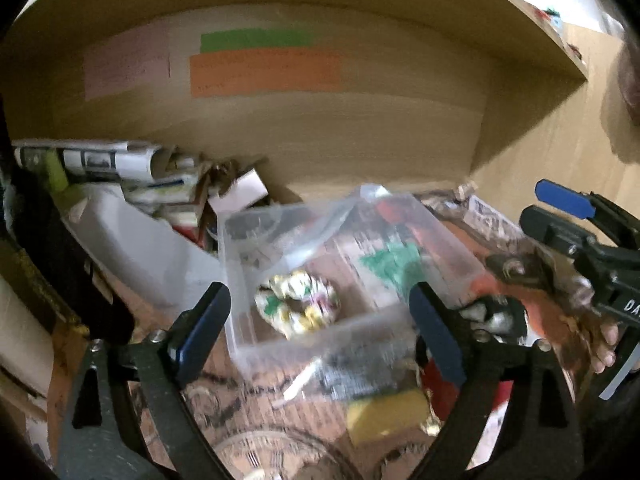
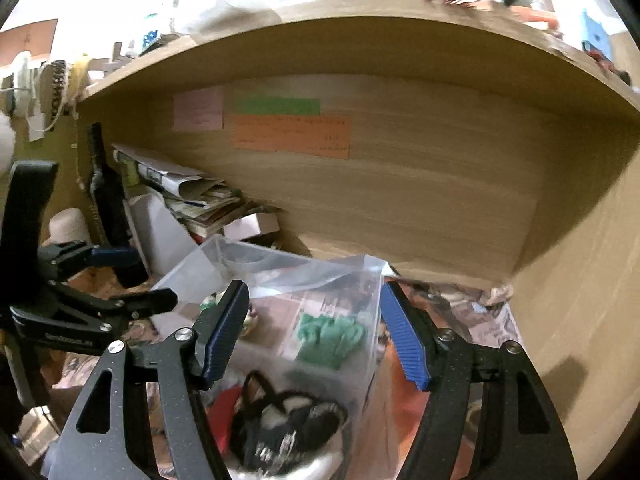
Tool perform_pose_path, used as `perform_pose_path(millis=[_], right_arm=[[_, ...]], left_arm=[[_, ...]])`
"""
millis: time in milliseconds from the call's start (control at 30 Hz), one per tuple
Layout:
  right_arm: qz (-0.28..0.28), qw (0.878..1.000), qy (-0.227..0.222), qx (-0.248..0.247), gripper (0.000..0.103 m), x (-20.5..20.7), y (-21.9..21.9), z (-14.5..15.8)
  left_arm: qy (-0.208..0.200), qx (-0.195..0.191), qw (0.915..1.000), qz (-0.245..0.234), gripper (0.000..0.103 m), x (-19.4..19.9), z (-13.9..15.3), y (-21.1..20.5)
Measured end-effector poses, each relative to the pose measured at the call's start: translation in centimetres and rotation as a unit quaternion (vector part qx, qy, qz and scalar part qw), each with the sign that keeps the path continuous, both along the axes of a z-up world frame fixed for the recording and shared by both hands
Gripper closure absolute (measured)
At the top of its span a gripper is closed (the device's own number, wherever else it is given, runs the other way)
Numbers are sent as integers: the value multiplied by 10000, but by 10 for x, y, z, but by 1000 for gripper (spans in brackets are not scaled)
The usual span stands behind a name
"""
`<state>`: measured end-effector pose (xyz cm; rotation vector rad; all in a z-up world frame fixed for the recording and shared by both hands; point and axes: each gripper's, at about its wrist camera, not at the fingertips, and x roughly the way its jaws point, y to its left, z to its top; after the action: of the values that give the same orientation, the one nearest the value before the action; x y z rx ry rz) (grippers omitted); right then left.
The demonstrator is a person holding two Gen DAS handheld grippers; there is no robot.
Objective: Organize soft objects
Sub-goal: 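Grasp the yellow sponge with the left gripper while the right gripper grasps the red felt pouch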
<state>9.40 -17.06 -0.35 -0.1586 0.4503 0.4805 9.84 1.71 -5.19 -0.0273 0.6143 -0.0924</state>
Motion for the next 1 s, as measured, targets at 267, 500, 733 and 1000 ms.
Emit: perform_pose_path(millis=[267,500,733,1000], right_arm=[[144,9994,273,169,38,-36,-3,-23],[435,9964,636,352,53,-50,7,-42],[602,9928,1001,255,69,-48,22,-64],[508,9917,1170,180,92,-40,23,-75]], left_arm=[[292,45,9995,-94,11,-29,-28,-13],[555,53,9984,-103,11,-47,-57,-18],[750,-14,9970,-169,27,-48,-75,-19],[967,-180,9945,-363,35,-32,-89,-26]])
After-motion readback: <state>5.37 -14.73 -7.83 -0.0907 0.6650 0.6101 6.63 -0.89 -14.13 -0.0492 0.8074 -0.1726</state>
